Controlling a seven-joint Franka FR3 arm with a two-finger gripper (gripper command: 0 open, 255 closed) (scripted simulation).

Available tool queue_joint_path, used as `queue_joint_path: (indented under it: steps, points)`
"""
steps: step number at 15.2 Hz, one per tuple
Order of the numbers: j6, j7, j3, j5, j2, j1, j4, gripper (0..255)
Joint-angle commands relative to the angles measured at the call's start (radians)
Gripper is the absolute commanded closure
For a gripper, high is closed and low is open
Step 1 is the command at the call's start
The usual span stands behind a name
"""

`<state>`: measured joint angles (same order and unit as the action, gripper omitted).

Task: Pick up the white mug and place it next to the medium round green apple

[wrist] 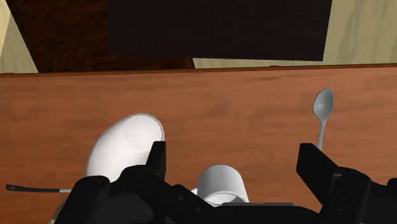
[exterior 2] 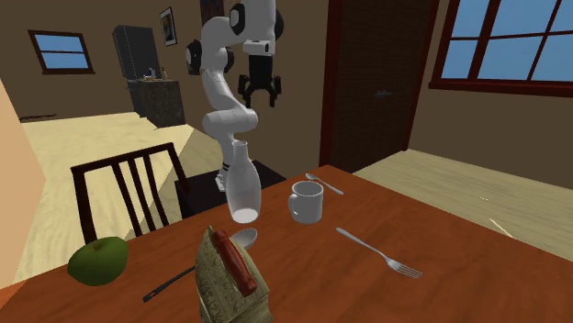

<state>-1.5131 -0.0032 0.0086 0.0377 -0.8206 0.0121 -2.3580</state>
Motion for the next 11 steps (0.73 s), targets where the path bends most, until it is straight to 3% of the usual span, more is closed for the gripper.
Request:
queue_joint_path:
  steps: [1,11]
  points:
    - [0.0,0.0,0.0,0.0,0.0,0.0,0.0,0]
    - [-0.348,0.056,0.039,-0.038,0.261,-0.017,-0.06,0]
